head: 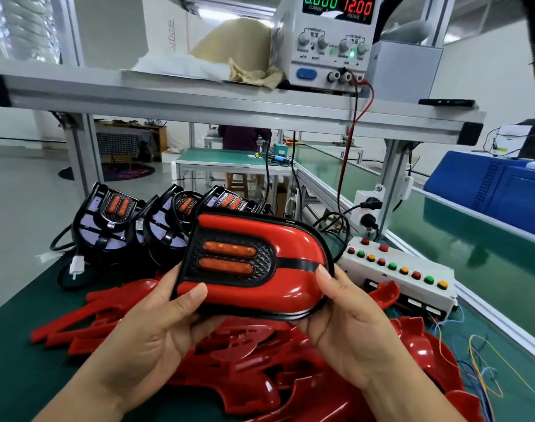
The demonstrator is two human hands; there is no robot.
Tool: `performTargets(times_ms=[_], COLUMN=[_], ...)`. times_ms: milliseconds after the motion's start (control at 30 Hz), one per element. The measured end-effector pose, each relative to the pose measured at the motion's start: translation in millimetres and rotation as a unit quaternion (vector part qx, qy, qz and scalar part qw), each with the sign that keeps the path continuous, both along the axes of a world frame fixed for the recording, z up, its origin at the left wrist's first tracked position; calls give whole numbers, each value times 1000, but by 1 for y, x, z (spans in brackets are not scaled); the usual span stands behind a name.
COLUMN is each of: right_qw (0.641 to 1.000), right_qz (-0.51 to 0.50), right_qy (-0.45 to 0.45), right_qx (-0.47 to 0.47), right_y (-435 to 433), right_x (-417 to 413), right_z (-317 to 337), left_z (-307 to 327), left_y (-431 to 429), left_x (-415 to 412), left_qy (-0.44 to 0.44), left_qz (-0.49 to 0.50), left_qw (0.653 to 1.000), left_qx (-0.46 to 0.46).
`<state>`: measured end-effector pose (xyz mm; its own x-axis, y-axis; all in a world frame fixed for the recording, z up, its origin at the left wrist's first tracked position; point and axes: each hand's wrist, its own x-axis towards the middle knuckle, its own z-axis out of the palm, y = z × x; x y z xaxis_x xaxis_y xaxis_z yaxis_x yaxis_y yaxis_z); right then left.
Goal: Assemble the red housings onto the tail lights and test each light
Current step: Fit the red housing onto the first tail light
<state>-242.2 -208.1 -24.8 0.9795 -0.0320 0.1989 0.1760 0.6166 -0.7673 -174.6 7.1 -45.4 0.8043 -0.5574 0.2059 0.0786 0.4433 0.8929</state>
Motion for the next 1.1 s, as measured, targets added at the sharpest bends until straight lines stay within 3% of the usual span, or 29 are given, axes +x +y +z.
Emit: performTargets(times_ms=[200, 467, 833, 1100], right_qw=[999, 995, 991, 992], right_qz=[-19, -39, -68, -26], right_qy=[8, -23, -58, -69], right_qx=[-29, -91, -99, -98], right_y=[0, 0, -4, -1], right_x=[2, 3, 3, 3], right_z=[-7, -11, -8, -12], left_z=[-1, -1, -7, -13], left_y=[0, -5, -12, -5], left_x=[0, -7, -5, 2], left_qy=[37, 19, -47, -8], left_qz=[24, 26, 54, 30], left_qw=[999, 999, 996, 999], left_qx=[-5, 41, 57, 20])
